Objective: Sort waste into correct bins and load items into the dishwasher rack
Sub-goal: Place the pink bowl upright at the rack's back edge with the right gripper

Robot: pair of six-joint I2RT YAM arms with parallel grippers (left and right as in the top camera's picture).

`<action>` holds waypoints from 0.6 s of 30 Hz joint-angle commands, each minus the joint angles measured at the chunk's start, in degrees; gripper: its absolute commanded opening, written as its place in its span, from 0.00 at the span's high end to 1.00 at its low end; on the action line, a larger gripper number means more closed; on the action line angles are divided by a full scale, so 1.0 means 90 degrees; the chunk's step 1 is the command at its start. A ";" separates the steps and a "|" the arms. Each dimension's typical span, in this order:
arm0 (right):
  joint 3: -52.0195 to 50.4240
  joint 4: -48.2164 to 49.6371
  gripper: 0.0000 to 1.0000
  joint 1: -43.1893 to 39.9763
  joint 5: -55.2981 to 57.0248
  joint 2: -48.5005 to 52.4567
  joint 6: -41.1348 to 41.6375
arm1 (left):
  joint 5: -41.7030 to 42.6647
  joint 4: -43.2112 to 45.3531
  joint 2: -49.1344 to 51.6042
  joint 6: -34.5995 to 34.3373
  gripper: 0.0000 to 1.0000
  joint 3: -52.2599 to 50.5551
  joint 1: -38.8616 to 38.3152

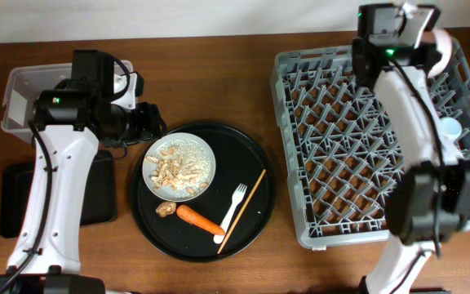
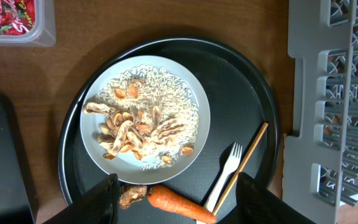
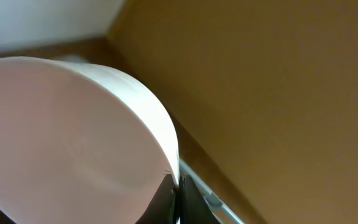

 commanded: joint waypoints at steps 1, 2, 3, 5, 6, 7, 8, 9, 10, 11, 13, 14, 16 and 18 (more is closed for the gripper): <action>0.0051 0.0061 0.96 -0.0075 0.0753 0.0614 -0.0117 | -0.0019 -0.0005 -0.0107 0.0032 0.41 0.0068 0.0034; 0.0051 0.0063 0.96 -0.0063 0.0877 0.0763 -0.0119 | -0.0019 -0.0005 -0.0107 0.0032 0.40 0.0068 0.0034; 0.0051 0.0058 0.96 -0.0053 0.0933 0.0974 -0.0119 | -0.0015 -0.0010 -0.0107 0.0029 0.41 0.0068 0.0034; 0.0051 0.0024 0.96 0.0019 0.0916 0.1202 -0.0117 | -0.0012 -0.0017 -0.0107 0.0029 0.41 0.0068 0.0034; 0.0051 0.0007 0.96 0.0070 0.0911 0.1285 -0.0114 | -0.0012 -0.0019 -0.0107 0.0029 0.41 0.0068 0.0034; 0.0049 0.0007 0.96 0.0124 0.0896 0.1353 -0.0117 | -0.0012 -0.0017 -0.0107 0.0029 0.41 0.0068 0.0034; 0.0049 -0.0005 0.96 0.0206 0.0855 0.1392 -0.0117 | -0.0012 -0.0017 -0.0107 0.0029 0.41 0.0068 0.0034; 0.0044 -0.0015 0.96 0.0279 0.0763 0.1406 -0.0114 | -0.0012 -0.0017 -0.0107 0.0029 0.41 0.0068 0.0034; 0.0044 -0.0017 0.96 0.0355 0.0641 0.1406 -0.0117 | -0.0012 -0.0017 -0.0107 0.0029 0.41 0.0068 0.0034; 0.0044 -0.0063 0.95 0.0454 0.0561 0.1406 -0.0117 | -0.0015 -0.0017 -0.0107 0.0029 0.41 0.0068 0.0034; 0.0044 -0.0253 0.89 0.0573 0.0238 0.1406 -0.0117 | -0.0012 -0.0019 -0.0107 0.0029 0.41 0.0068 0.0034; 0.0044 -0.0364 0.80 0.0612 -0.0015 0.1406 -0.0117 | -0.0012 -0.0024 -0.0107 0.0029 0.41 0.0068 0.0034; 0.0044 -0.0690 0.52 0.0682 -0.0593 0.1406 -0.0117 | -0.0015 -0.0029 -0.0107 0.0029 0.41 0.0068 0.0034; 0.0044 -0.1047 0.42 0.0714 -0.1069 0.1406 -0.0114 | -0.0015 -0.0029 -0.0107 0.0029 0.41 0.0068 0.0034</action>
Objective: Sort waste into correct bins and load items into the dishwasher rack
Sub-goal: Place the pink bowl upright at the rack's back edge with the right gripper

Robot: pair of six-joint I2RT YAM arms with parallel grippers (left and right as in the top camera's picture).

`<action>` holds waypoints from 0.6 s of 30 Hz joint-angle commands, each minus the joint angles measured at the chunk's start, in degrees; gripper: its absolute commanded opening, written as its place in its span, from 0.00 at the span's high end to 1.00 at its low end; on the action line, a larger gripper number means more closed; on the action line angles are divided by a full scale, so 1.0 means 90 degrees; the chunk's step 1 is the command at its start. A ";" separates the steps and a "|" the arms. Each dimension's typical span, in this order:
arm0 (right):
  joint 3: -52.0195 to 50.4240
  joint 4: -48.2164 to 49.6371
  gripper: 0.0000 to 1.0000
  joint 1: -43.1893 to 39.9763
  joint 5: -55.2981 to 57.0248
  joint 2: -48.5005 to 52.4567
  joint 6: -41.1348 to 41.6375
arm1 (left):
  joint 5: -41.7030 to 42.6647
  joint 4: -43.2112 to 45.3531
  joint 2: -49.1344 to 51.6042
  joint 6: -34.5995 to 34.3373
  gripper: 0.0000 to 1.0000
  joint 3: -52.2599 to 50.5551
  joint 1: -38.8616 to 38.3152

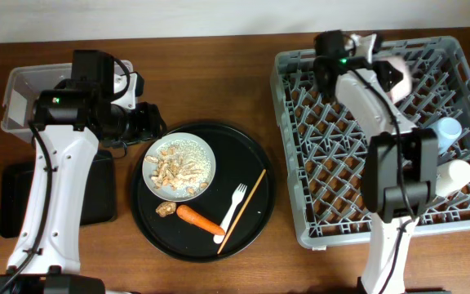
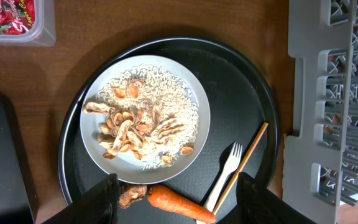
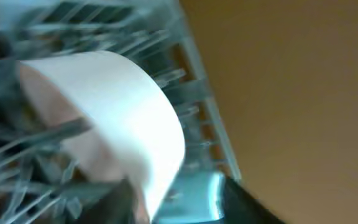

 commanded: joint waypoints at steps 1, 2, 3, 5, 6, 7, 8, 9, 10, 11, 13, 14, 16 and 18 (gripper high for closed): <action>0.0044 -0.0459 0.38 0.0063 -0.1173 0.0109 0.0068 | -0.0017 -0.0022 -0.0107 0.0029 0.41 0.0068 0.0034; 0.0044 -0.0568 0.35 0.0068 -0.1319 0.0109 0.0075 | -0.0017 -0.0022 -0.0107 0.0029 0.41 0.0068 0.0034; 0.0044 -0.0697 0.33 0.0070 -0.1387 0.0107 0.0119 | -0.0017 -0.0022 -0.0107 0.0029 0.40 0.0068 0.0034; 0.0046 -0.0865 0.26 0.0075 -0.1404 0.0102 0.0168 | -0.0017 -0.0022 -0.0107 0.0029 0.41 0.0068 0.0034; 0.0046 -0.0988 0.16 0.0075 -0.1399 0.0073 0.0228 | -0.0015 -0.0022 -0.0107 0.0029 0.41 0.0068 0.0034; 0.0046 -0.1086 0.11 0.0073 -0.1379 0.0024 0.0369 | -0.0017 -0.0022 -0.0107 0.0029 0.40 0.0068 0.0034; 0.0051 -0.1151 0.05 0.0066 -0.1377 -0.0034 0.0498 | -0.0017 -0.0022 -0.0107 0.0029 0.41 0.0068 0.0034; 0.0053 -0.1178 0.02 0.0061 -0.1382 -0.0148 0.0653 | -0.0017 -0.0022 -0.0107 0.0029 0.41 0.0068 0.0034; 0.0053 -0.1178 0.01 0.0061 -0.1404 -0.0282 0.0697 | -0.0017 -0.0022 -0.0107 0.0032 0.41 0.0068 0.0034; 0.0053 -0.1173 0.01 0.0061 -0.1416 -0.0423 0.0697 | -0.0017 -0.0022 -0.0107 0.0029 0.40 0.0068 0.0034; 0.0056 -0.1180 0.01 0.0061 -0.1438 -0.0799 0.0697 | -0.0017 -0.0022 -0.0107 0.0032 0.40 0.0068 0.0034; 0.0056 -0.1197 0.01 0.0053 -0.1566 -0.1090 0.0695 | -0.0019 -0.0022 -0.0107 0.0032 0.37 0.0068 0.0034; 0.0056 -0.1243 0.01 -0.0007 -0.2038 -0.1569 0.0695 | -0.0022 -0.0019 -0.0107 0.0032 0.33 0.0068 0.0034; 0.0056 -0.1375 0.01 -0.0170 -0.3145 -0.2157 0.0690 | -0.0022 -0.0032 -0.0107 0.0034 0.34 0.0068 0.0032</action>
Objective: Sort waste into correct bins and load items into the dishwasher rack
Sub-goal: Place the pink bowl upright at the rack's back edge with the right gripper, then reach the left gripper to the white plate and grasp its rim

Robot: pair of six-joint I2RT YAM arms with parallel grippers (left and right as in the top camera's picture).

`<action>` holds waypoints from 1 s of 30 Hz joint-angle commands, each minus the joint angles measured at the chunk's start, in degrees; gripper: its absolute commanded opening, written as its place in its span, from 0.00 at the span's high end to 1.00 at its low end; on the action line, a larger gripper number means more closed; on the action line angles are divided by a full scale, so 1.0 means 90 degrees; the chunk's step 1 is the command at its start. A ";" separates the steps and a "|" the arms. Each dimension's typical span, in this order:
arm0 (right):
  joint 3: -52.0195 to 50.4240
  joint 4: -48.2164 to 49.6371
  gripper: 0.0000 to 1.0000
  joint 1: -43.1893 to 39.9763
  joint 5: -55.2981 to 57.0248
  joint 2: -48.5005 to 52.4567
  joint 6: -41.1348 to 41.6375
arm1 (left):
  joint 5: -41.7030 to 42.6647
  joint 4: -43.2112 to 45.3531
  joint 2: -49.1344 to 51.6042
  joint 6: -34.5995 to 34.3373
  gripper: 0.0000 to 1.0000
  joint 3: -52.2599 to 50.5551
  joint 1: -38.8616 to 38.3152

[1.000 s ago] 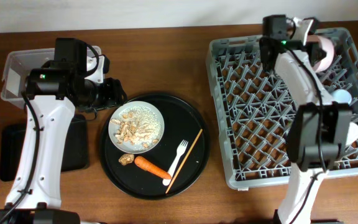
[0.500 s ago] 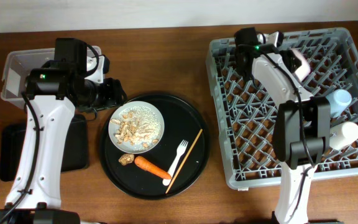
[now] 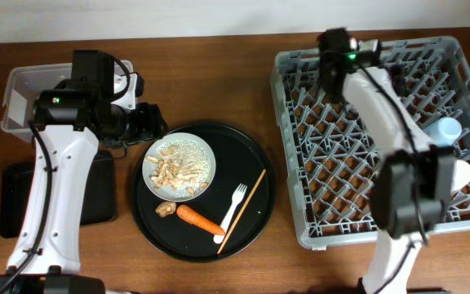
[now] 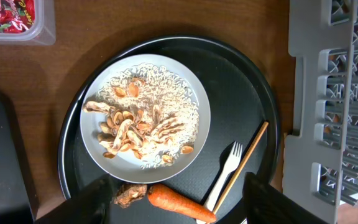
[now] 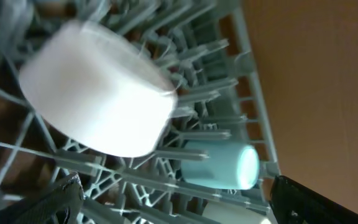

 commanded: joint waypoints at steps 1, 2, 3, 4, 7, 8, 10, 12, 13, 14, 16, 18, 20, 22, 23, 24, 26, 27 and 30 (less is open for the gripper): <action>0.0056 -0.0221 0.01 -0.0272 -0.1865 -0.1311 0.0107 | -0.0024 -0.0027 -0.0107 0.0036 0.33 0.0068 0.0032; 0.0056 -0.0410 0.01 -0.0389 -0.2616 -0.1571 0.0066 | -0.0022 -0.0053 -0.0104 0.0034 0.32 0.0066 0.0032; 0.0056 -0.0576 0.01 -0.0491 -0.3252 -0.1756 0.0058 | -0.0024 -0.0090 -0.0104 0.0036 0.32 0.0056 0.0027; 0.0056 -0.0789 0.01 -0.0602 -0.4058 -0.1948 -0.0102 | -0.0051 -0.0168 -0.0104 0.0036 0.32 0.0056 0.0027; 0.0056 -0.1506 0.01 -0.0826 -0.5795 -0.2229 -0.0515 | -0.0075 -0.0250 -0.0100 0.0036 0.32 0.0024 0.0005; 0.0053 -0.1897 0.01 -0.0850 -0.6156 -0.2263 -0.0627 | -0.0075 -0.0240 -0.0080 0.0036 0.33 0.0012 -0.0061; 0.0051 -0.2509 0.01 -0.0857 -0.6215 -0.2261 -0.0636 | -0.0090 -0.0202 -0.0039 0.0036 0.32 0.0007 -0.0226; 0.0039 -0.3048 0.01 -0.0860 -0.6200 -0.2259 -0.0653 | -0.0143 -0.0095 0.0034 0.0034 0.33 -0.0027 -0.0488; 0.0039 -0.3269 0.01 -0.0860 -0.6188 -0.2261 -0.0658 | -0.0170 0.0005 0.0100 0.0032 0.33 -0.0075 -0.0680; 0.0039 -0.3614 0.01 -0.0874 -0.6190 -0.2261 -0.0656 | -0.0192 0.0090 0.0248 0.0032 0.33 -0.0114 -0.0996; 0.0039 -0.3806 0.01 -0.0911 -0.6193 -0.2261 -0.0653 | -0.0192 0.0148 0.0505 0.0032 0.33 -0.0114 -0.1389; 0.0039 -0.3900 0.02 -0.0988 -0.6198 -0.2266 -0.0651 | -0.0192 0.0262 0.0845 0.0032 0.33 -0.0114 -0.1783; 0.0039 -0.3942 0.01 -0.1052 -0.6198 -0.2266 -0.0627 | -0.0197 0.0393 0.1246 -0.0015 0.35 -0.0114 -0.2130; 0.0039 -0.3959 0.01 -0.1076 -0.6195 -0.2266 -0.0627 | -0.0260 0.0481 0.1649 -0.0165 0.39 -0.0114 -0.2373; 0.0039 -0.3959 0.01 -0.1078 -0.6195 -0.2266 -0.0627 | -0.0391 0.0486 0.1858 -0.0444 0.38 -0.0114 -0.2465; 0.0039 -0.3959 0.01 -0.1081 -0.6193 -0.2266 -0.0629 | -0.0476 0.0486 0.2016 -0.0607 0.38 -0.0114 -0.2518; 0.0039 -0.3956 0.01 -0.1078 -0.6195 -0.2266 -0.0627 | -0.0595 0.0534 0.2341 -0.0852 0.38 -0.0114 -0.2591; 0.0039 -0.3954 0.01 -0.1078 -0.6195 -0.2266 -0.0627 | -0.0597 0.0614 0.2528 -0.0942 0.38 -0.0114 -0.2603; 0.0039 -0.3949 0.01 -0.1078 -0.6195 -0.2266 -0.0629 | -0.0595 0.0743 0.2822 -0.1137 0.38 -0.0114 -0.2601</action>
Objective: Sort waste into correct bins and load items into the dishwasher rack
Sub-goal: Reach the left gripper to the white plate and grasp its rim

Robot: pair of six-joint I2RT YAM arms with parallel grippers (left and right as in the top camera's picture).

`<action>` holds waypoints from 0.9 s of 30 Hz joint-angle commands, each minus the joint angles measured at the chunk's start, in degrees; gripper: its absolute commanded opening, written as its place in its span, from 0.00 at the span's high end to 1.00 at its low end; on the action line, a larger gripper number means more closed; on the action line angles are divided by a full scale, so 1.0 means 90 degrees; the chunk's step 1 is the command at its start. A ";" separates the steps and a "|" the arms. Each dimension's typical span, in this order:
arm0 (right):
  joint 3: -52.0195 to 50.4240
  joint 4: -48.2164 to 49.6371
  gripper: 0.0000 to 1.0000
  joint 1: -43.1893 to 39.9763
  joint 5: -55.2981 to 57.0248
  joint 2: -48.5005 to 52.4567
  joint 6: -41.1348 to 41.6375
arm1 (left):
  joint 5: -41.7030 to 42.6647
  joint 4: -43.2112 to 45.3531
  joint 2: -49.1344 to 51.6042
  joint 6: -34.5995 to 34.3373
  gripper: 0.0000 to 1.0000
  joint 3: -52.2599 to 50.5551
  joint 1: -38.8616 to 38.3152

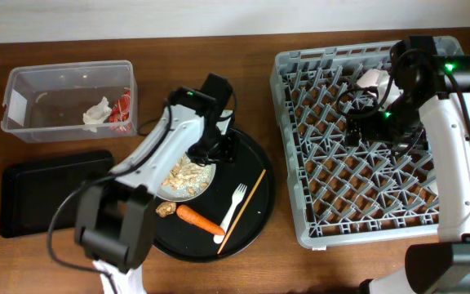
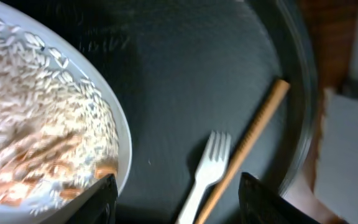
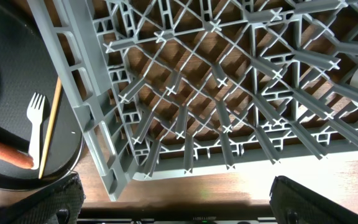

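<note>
A grey plate of rice and scraps (image 1: 184, 175) sits on the round black tray (image 1: 255, 159). A carrot (image 1: 201, 220), a white fork (image 1: 233, 208) and a wooden chopstick (image 1: 245, 206) lie beside it. My left gripper (image 1: 219, 149) hangs low over the tray at the plate's right edge, open and empty; in its wrist view the plate (image 2: 42, 124), fork (image 2: 207, 174) and chopstick (image 2: 247, 149) lie just ahead of it. My right gripper (image 1: 367, 124) is open and empty over the middle of the grey dishwasher rack (image 1: 308, 204). A white bowl (image 1: 371, 79) rests in the rack's far part.
A clear bin (image 1: 23, 77) holding a crumpled tissue and a red wrapper stands at the back left. A flat black bin (image 1: 51, 200) lies at the front left. In the right wrist view the rack's left wall (image 3: 86, 118) runs close beside the tray's edge.
My left gripper has come from high beside the clear bin down to the tray, right of the plate. My right gripper has moved from the rack's far edge to over its middle.
At first my right gripper held the white bowl above the rack's far right corner, and the left one hovered open over the tray. The bowl was then lower among the far prongs, and then lay there with my jaws wide apart. Now both grippers have moved.
</note>
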 commanded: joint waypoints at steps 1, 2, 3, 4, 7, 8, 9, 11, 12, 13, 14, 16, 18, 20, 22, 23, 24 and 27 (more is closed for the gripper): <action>0.0015 -0.0015 0.01 -0.0041 -0.0083 0.0005 -0.0041 | -0.0163 0.0131 0.0352 -0.0452 0.38 -0.0024 0.0005; 0.0015 -0.0015 0.01 -0.0041 -0.0083 0.0005 -0.0041 | -0.0163 0.0202 0.0408 -0.0452 0.38 -0.0024 0.0005; 0.0015 -0.0012 0.01 -0.0041 -0.0083 0.0005 -0.0039 | -0.0163 0.0262 0.0418 -0.0452 0.38 -0.0024 0.0005; 0.0015 -0.0010 0.01 -0.0041 -0.0083 0.0005 -0.0041 | -0.0165 0.0316 0.0425 -0.0452 0.38 -0.0024 0.0005; 0.0015 -0.0002 0.01 -0.0041 -0.0083 0.0005 -0.0039 | -0.0165 0.0350 0.0425 -0.0471 0.38 -0.0024 0.0005; 0.0015 -0.0002 0.01 -0.0041 -0.0083 0.0005 -0.0039 | -0.0223 0.0330 0.0425 -0.0563 0.39 -0.0032 0.0005; 0.0015 -0.0005 0.01 -0.0041 -0.0083 0.0005 -0.0039 | -0.0386 0.0306 0.0425 -0.0838 0.38 -0.0063 0.0005; 0.0015 -0.0007 0.01 -0.0041 -0.0083 0.0005 -0.0039 | -0.0449 0.0340 0.0427 -0.1008 0.39 -0.0109 0.0005; 0.0015 -0.0007 0.01 -0.0041 -0.0083 0.0005 -0.0039 | -0.0449 0.0396 0.0427 -0.1025 0.39 -0.0141 0.0005; 0.0015 -0.0007 0.02 -0.0041 -0.0085 0.0005 -0.0039 | -0.0447 0.0469 0.0427 -0.1025 0.38 -0.0187 -0.0002; 0.0015 -0.0007 0.01 -0.0041 -0.0085 0.0005 -0.0039 | -0.0447 0.0493 0.0427 -0.1022 0.38 -0.0221 -0.0010; 0.0015 -0.0005 0.01 -0.0041 -0.0085 0.0005 -0.0039 | -0.0449 0.0612 0.0427 -0.1020 0.38 -0.0328 -0.0039; 0.0015 -0.0007 0.01 -0.0041 -0.0083 0.0005 -0.0039 | -0.0449 0.0780 0.0427 -0.1020 0.38 -0.0444 -0.0092; 0.0015 -0.0007 0.01 -0.0041 -0.0085 0.0005 -0.0039 | -0.0449 0.0899 0.0430 -0.1020 0.38 -0.0505 -0.0160; 0.0015 -0.0007 0.01 -0.0041 -0.0085 0.0005 -0.0039 | -0.0454 0.0976 0.0432 -0.1020 0.38 -0.0517 -0.0216; 0.0015 -0.0007 0.01 -0.0041 -0.0085 0.0005 -0.0039 | -0.0457 0.0991 0.0440 -0.1022 0.38 -0.0517 -0.0238; 0.0015 -0.0015 0.01 -0.0041 -0.0085 0.0005 -0.0039 | -0.0457 0.0996 0.0440 -0.1022 0.38 -0.0517 -0.0257; 0.0015 -0.0022 0.01 -0.0041 -0.0085 0.0005 -0.0039 | -0.0498 0.1013 0.0449 -0.1022 0.38 -0.0520 -0.0311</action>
